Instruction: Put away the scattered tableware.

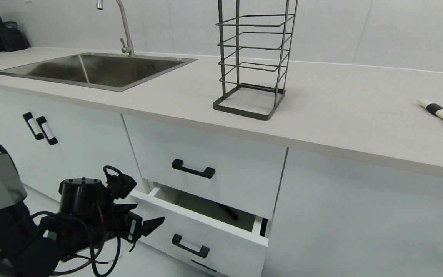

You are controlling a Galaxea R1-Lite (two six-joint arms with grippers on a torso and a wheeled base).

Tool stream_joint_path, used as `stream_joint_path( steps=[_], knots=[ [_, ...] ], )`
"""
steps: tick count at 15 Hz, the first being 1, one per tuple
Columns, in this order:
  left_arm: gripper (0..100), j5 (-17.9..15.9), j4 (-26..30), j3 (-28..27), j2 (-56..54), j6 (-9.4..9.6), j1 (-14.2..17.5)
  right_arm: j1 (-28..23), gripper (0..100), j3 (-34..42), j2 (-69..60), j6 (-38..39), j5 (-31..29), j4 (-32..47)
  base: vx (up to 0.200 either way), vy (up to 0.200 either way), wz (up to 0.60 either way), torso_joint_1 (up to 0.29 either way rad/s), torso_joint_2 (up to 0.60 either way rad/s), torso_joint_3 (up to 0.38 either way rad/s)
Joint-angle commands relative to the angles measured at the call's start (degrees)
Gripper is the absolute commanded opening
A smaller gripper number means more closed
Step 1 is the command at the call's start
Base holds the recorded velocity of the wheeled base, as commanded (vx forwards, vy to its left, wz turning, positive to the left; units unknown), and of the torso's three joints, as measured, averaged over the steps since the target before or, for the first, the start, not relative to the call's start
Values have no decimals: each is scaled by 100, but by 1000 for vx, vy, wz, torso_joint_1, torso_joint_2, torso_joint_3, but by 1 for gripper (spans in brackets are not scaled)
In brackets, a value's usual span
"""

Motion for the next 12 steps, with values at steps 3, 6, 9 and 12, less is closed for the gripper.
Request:
stream_joint_path(
  steps=[3, 6, 9, 12],
  knots=[
    [100, -15, -103, -290, 326, -5, 12, 1, 100, 0, -1, 0, 2, 0, 0, 0, 0, 0, 0, 0],
    [100, -15, -130, -572, 493, -5, 4, 1, 100, 0, 8, 0, 2, 0, 0, 0, 0, 0, 0, 0],
    [100, -24, -253, -853, 695, -14, 4, 1, 100, 0, 8, 0, 2, 0, 0, 0, 0, 0, 0, 0],
    [100, -24, -262, -941, 853, -14, -5, 1, 100, 0, 8, 0, 2, 0, 0, 0, 0, 0, 0, 0]
  ],
)
